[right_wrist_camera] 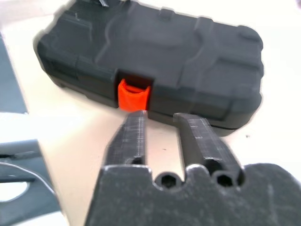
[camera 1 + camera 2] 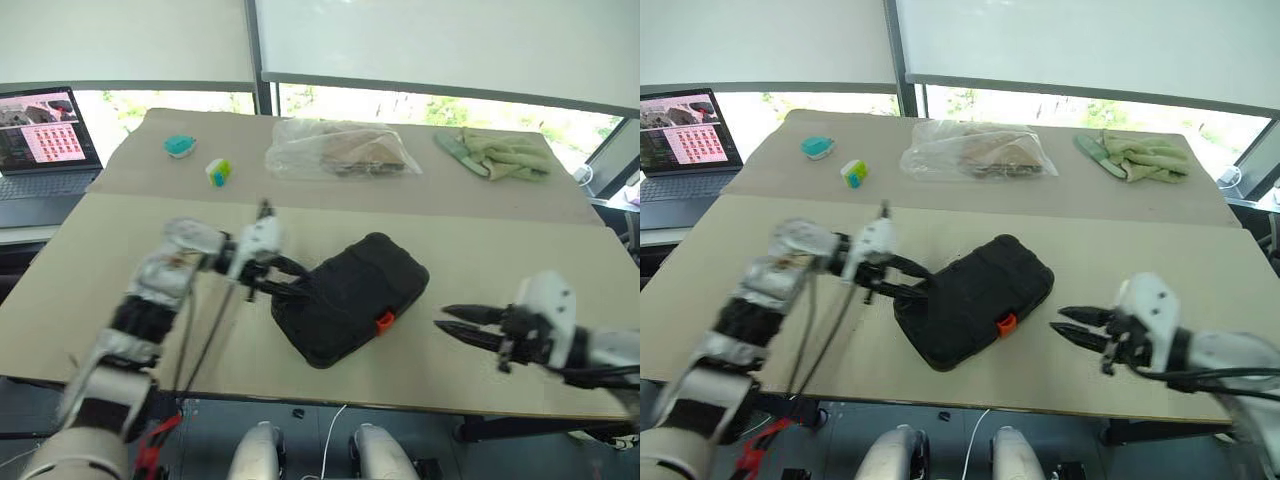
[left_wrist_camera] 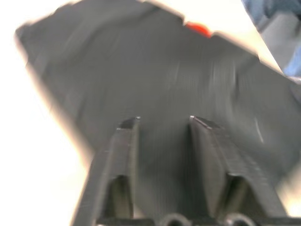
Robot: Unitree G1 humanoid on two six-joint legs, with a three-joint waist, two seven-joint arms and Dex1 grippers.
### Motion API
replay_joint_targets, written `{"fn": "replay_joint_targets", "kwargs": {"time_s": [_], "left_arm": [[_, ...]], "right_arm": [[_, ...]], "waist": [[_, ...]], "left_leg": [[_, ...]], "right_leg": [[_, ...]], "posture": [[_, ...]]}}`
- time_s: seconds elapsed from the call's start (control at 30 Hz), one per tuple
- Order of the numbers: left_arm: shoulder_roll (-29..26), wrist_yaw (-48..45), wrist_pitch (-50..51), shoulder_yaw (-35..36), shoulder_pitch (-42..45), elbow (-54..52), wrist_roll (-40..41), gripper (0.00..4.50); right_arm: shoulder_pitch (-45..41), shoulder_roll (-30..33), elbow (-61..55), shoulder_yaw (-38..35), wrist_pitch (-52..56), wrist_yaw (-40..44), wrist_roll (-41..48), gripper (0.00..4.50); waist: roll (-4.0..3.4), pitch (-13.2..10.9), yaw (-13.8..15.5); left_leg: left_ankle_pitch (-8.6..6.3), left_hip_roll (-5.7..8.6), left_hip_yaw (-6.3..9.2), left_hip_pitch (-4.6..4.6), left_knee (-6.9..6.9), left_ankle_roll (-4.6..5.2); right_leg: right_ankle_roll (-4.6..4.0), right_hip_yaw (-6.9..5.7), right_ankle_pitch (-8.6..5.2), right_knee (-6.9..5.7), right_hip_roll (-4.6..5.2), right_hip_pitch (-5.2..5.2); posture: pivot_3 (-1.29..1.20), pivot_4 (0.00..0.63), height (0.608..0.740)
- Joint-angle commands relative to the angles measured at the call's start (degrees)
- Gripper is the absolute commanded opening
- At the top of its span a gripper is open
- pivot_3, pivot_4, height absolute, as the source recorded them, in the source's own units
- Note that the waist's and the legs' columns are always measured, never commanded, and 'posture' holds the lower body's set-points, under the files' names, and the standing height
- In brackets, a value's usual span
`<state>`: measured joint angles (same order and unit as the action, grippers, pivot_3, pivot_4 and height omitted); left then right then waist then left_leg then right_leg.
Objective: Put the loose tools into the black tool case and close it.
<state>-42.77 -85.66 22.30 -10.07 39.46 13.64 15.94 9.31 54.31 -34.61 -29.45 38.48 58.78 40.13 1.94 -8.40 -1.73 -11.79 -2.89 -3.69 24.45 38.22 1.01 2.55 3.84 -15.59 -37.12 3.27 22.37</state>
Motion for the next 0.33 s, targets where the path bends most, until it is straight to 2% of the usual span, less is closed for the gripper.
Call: {"fn": "replay_joint_targets", "kwargs": {"time_s": [0.03, 0.1, 0.17, 0.33], "left_arm": [[-7.46, -1.62, 10.34, 7.47, -2.89, -7.78, 6.95, 3.58], [-11.25, -1.01, 12.52, 10.50, -5.61, -10.40, 8.34, 4.30], [-13.60, -0.33, 13.41, 12.83, -8.27, -12.66, 9.41, 4.36], [-13.94, 2.34, 14.81, 15.80, -12.13, -17.06, 12.12, 4.36]], "right_arm": [[-0.05, 4.29, 2.93, -8.88, 5.64, 6.22, 8.67, 2.83], [1.54, 6.71, 4.40, -11.82, 8.32, 9.55, 10.94, 3.55], [3.00, 8.06, 5.19, -13.03, 9.51, 11.95, 11.72, 4.18], [1.61, 7.45, 7.53, -10.11, 7.11, 10.43, 9.42, 4.18]], "waist": [[0.09, -0.10, 0.51], [0.11, -0.12, 1.19], [0.15, -0.14, 1.67], [0.18, -0.15, 2.07]], "left_leg": [[0.00, 0.00, 0.01, -0.01, -0.01, 0.00], [0.00, 0.03, -0.02, 0.00, -0.08, 0.00], [-0.01, 0.04, -0.03, 0.01, -0.10, -0.01], [-0.01, 0.03, -0.08, 0.01, -0.11, -0.01]], "right_leg": [[0.00, -0.06, -0.01, 0.02, 0.01, -0.03], [0.06, -0.06, -0.07, 0.04, 0.16, -0.02], [0.08, -0.08, -0.08, 0.12, 0.22, -0.05], [0.08, -0.07, -0.08, 0.20, 0.27, -0.06]], "posture": [[0.00, 0.150, 0.740], [0.00, 0.150, 0.740], [0.00, 0.150, 0.740], [0.00, 0.150, 0.740]]}}
